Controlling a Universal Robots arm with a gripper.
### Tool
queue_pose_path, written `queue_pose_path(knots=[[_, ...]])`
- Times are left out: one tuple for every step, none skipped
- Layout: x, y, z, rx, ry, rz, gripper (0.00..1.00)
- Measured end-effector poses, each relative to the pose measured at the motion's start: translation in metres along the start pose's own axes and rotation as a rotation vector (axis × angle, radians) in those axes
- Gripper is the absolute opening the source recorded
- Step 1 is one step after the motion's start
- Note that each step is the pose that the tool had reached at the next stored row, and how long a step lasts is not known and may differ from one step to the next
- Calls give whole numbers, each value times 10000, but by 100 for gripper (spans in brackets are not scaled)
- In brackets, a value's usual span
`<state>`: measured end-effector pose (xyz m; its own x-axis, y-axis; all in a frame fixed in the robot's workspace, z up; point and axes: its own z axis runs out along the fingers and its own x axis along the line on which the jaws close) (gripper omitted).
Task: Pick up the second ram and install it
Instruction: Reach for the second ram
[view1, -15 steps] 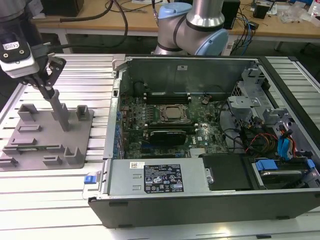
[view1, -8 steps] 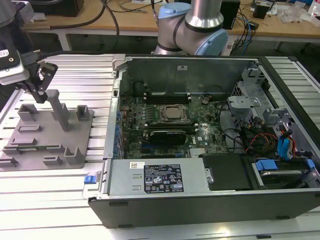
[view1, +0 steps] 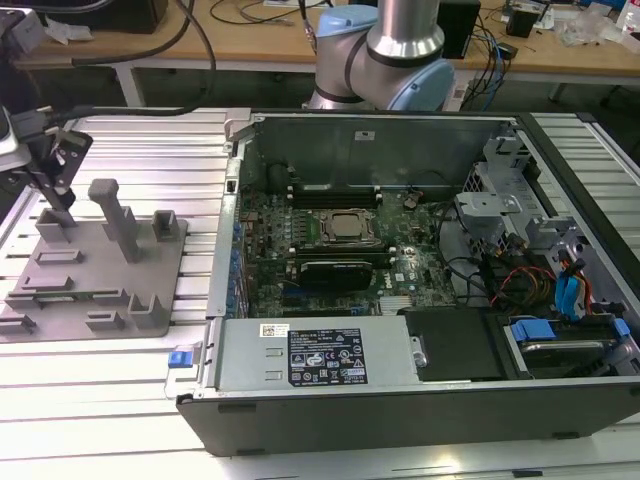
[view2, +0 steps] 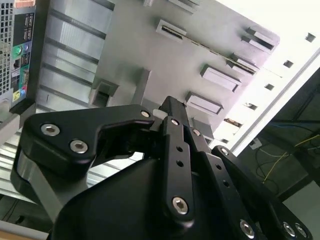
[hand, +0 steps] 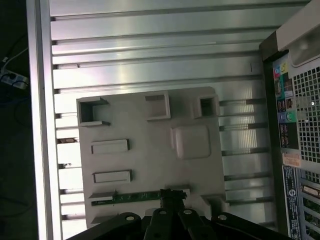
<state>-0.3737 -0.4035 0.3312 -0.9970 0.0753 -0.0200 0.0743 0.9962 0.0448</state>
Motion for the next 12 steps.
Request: queue_pose_path(knots=[[41,-9,10,1,0,0,8],[62,-13,16,0,0,0,8],[86,-18,23,0,0,0,8],[97,-20,30,0,0,0,8],[104,-24,37,0,0,-1,8],[125,-35,57,0,1,-2,8],[141,-45,76,1,3,0,8],[157,-61,92,1,5,2,8],[169,-76,107,0,6,2,8],[174,-79,111,0,7,2,8],[174,-79,111,0,7,1,8],[174,-80,111,1,7,0,8]])
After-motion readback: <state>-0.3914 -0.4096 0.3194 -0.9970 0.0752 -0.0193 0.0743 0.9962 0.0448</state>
